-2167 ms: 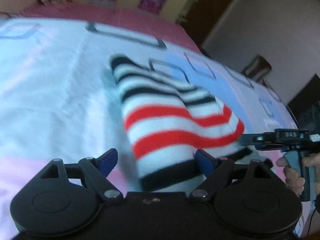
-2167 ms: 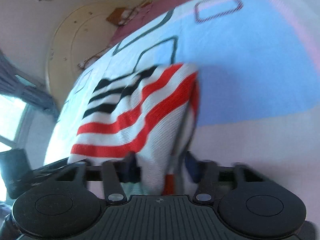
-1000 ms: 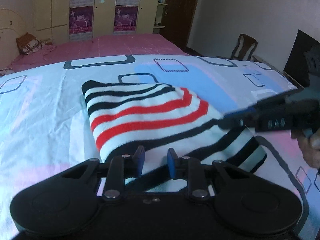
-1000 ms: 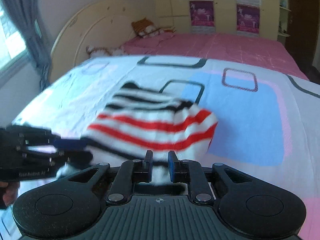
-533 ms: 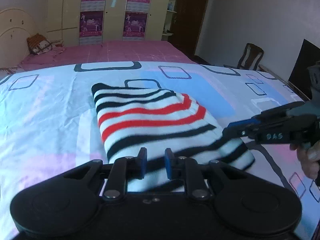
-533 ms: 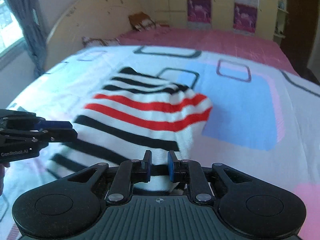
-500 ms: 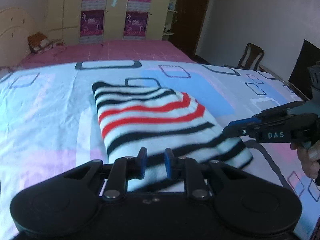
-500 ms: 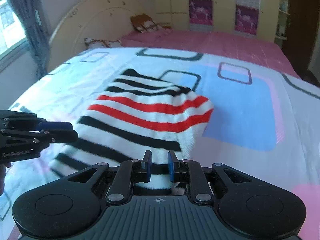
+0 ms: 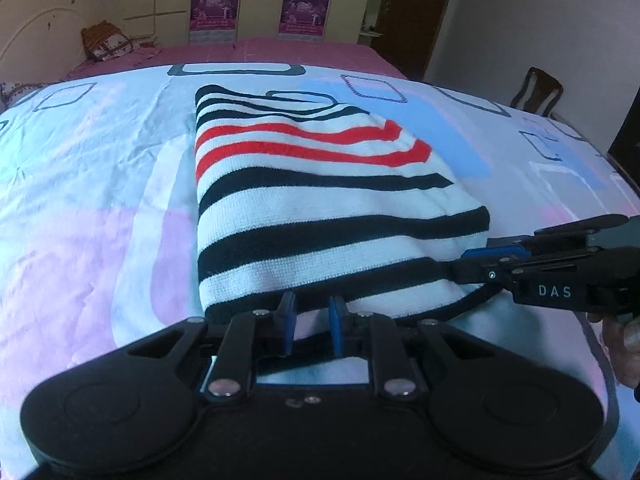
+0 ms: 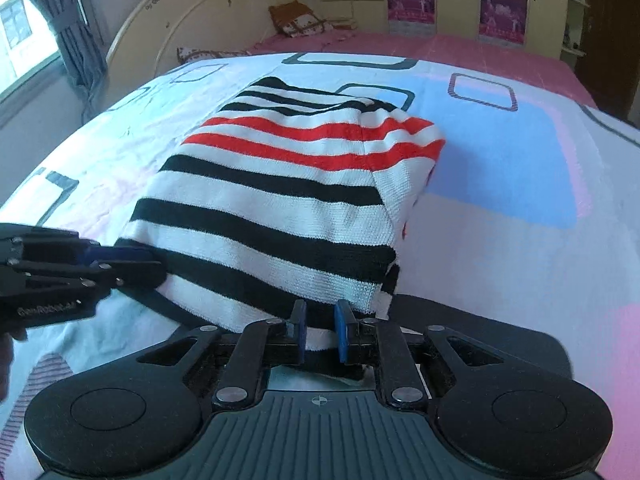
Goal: Fold small clothes
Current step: 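Smooth and square the folded sweater with both tools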
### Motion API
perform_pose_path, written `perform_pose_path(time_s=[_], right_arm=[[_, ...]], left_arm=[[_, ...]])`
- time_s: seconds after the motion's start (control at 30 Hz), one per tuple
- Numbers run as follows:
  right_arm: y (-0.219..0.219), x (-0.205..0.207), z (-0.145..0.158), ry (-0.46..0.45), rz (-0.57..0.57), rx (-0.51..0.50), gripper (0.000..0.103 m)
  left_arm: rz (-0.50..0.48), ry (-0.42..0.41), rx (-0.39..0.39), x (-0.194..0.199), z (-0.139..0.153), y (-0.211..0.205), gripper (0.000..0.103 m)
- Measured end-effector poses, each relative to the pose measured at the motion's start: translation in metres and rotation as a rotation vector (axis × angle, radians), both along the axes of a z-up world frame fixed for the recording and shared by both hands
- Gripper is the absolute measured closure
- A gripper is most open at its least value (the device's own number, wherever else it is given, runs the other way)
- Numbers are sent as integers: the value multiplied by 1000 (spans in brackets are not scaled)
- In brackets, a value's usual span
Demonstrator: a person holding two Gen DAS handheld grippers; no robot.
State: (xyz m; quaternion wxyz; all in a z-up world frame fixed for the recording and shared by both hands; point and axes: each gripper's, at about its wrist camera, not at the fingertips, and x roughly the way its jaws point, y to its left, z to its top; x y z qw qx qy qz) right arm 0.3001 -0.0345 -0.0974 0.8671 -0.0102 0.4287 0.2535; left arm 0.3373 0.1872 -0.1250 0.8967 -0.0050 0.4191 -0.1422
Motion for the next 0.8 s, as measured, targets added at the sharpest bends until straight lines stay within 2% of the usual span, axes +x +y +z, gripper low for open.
perform_pose_path(time_s=[0.2, 0.33, 0.67, 0.73, 0.8], right_arm=[[-3, 0, -4, -24, 13, 10, 91], [-3, -2, -4, -29, 14, 10, 92], [-2, -4, -3, -42, 19, -8, 91], [0, -7, 0, -46, 22, -26, 91], [-3, -13, 10, -44, 11, -11, 91]], left_arm=[[27, -13, 39, -1, -1, -9, 85], [48, -29, 56, -5, 0, -14, 93], [79, -32, 97, -8, 0, -23, 94], [85, -28, 105, -12, 6, -24, 95], [88, -37, 74, -23, 19, -23, 94]])
